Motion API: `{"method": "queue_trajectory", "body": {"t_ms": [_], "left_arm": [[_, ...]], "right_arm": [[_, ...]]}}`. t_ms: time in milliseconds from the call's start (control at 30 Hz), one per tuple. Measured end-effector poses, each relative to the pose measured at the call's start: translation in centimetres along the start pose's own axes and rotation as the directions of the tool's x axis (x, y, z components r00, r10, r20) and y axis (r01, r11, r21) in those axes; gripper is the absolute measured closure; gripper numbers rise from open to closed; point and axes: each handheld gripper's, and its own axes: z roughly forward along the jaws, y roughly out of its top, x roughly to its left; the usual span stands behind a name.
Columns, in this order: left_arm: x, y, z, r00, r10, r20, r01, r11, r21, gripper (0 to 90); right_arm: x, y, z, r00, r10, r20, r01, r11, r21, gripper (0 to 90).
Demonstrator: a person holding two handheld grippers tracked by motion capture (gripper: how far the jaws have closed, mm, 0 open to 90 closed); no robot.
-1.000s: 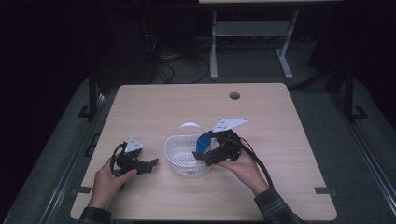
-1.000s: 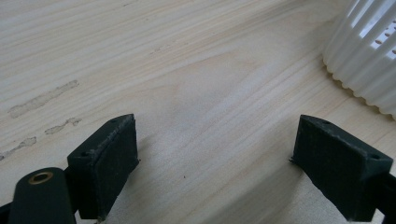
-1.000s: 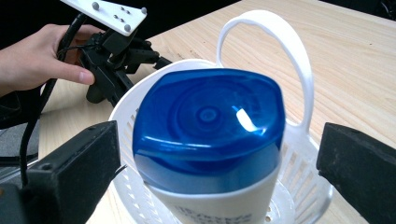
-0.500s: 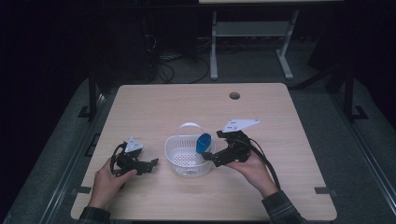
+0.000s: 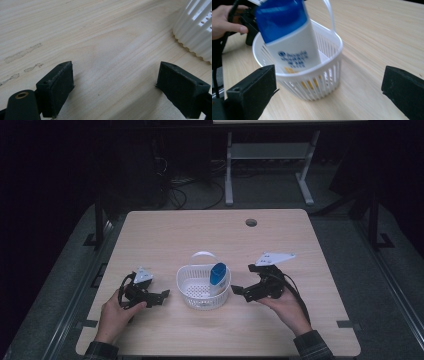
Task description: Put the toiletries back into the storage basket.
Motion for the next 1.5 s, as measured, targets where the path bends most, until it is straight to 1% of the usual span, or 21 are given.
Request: {"method": "queue_trajectory", "body": {"t_ms": [267,300,533,567,600,633,767,900,933,1000,1067,1100,1133,1200,1233,1267,1300,1333,1367,1400,1500], "left_arm": [[0.0,0.0,0.0,1.0000,0.003,0.000,-0.003,1.0000,0.003,13.0],[0.0,0.0,0.0,1.0000,0.003,0.001,-0.003,1.0000,0.003,13.0],[0.0,0.0,0.0,1.0000,0.003,0.000,-0.003,1.0000,0.003,13.0],[0.0,0.0,0.0,1.0000,0.003,0.001,-0.003,1.0000,0.003,13.0],[0.0,0.0,0.0,1.0000,0.003,0.001,-0.003,1.0000,0.003,13.0],[0.0,0.0,0.0,1.0000,0.003,0.001,-0.003,1.0000,0.003,13.0],[0.0,0.0,0.0,1.0000,0.004,0.001,-0.004,1.0000,0.003,13.0],[0.0,0.0,0.0,1.0000,0.003,0.001,-0.003,1.0000,0.003,13.0],[0.0,0.0,0.0,1.0000,0.004,0.000,-0.004,1.0000,0.003,13.0],[0.0,0.0,0.0,1.0000,0.004,0.000,-0.004,1.0000,0.004,13.0],[0.0,0.0,0.0,1.0000,0.005,0.000,-0.005,1.0000,0.004,13.0],[0.0,0.0,0.0,1.0000,0.007,0.001,-0.007,1.0000,0.006,13.0],[0.0,0.0,0.0,1.0000,0.007,0.002,-0.007,1.0000,0.004,13.0],[0.0,0.0,0.0,1.0000,0.007,0.002,-0.007,1.0000,0.004,13.0],[0.0,0.0,0.0,1.0000,0.007,0.002,-0.007,1.0000,0.005,13.0],[0.0,0.0,0.0,1.0000,0.007,0.002,-0.007,1.0000,0.005,13.0],[0.0,0.0,0.0,1.0000,0.007,0.002,-0.007,1.0000,0.005,13.0],[0.0,0.0,0.0,1.0000,0.007,0.002,-0.007,1.0000,0.005,13.0],[0.0,0.0,0.0,1.0000,0.007,0.002,-0.007,1.0000,0.005,13.0],[0.0,0.0,0.0,1.0000,0.007,0.002,-0.007,1.0000,0.005,13.0],[0.0,0.0,0.0,1.0000,0.008,0.002,-0.008,1.0000,0.005,13.0]], "right_arm": [[-0.9,-1.9,-1.1,0.9991,0.026,0.034,-0.027,0.999,0.021,0.0],[-1.1,-2.3,-1.4,0.9987,0.028,0.043,-0.030,0.999,0.025,0.0],[-1.7,-3.5,-2.3,0.9965,0.046,0.069,-0.048,0.998,0.033,0.0],[-1.8,-4.0,-2.6,0.9955,0.048,0.082,-0.051,0.998,0.037,0.0],[-1.8,-4.0,-2.6,0.9955,0.048,0.082,-0.051,0.998,0.037,0.0],[-2.0,-4.4,-2.9,0.9942,0.053,0.094,-0.057,0.998,0.040,0.0],[-2.2,-5.0,-3.4,0.9920,0.059,0.111,-0.065,0.997,0.046,0.0],[-2.6,-5.9,-4.1,0.9876,0.068,0.141,-0.077,0.995,0.059,0.0],[-2.8,-6.4,-4.6,0.9841,0.070,0.163,-0.082,0.995,0.064,0.0],[-2.9,-6.6,-4.7,0.9826,0.072,0.171,-0.084,0.994,0.065,0.0],[-3.1,-7.2,-5.2,0.9790,0.076,0.189,-0.091,0.993,0.071,0.0],[-3.3,-7.7,-5.5,0.9752,0.080,0.206,-0.098,0.992,0.077,0.0],[-3.3,-7.7,-5.5,0.9752,0.080,0.206,-0.098,0.992,0.077,0.0],[-3.4,-8.5,-6.0,0.9692,0.082,0.232,-0.105,0.990,0.088,0.0],[-3.4,-8.7,-6.1,0.9677,0.084,0.238,-0.108,0.990,0.091,0.0],[-3.5,-9.2,-6.4,0.9625,0.090,0.256,-0.119,0.988,0.098,0.0],[-3.5,-9.5,-6.6,0.9601,0.088,0.265,-0.119,0.988,0.100,0.0],[-3.5,-9.7,-6.8,0.9580,0.092,0.272,-0.124,0.987,0.103,0.0],[-3.5,-9.7,-6.8,0.9580,0.092,0.272,-0.124,0.987,0.103,0.0],[-3.6,-10.3,-7.2,0.9518,0.091,0.293,-0.128,0.985,0.111,0.0],[-3.8,-11.0,-7.6,0.9441,0.087,0.318,-0.133,0.983,0.126,0.0]]}}
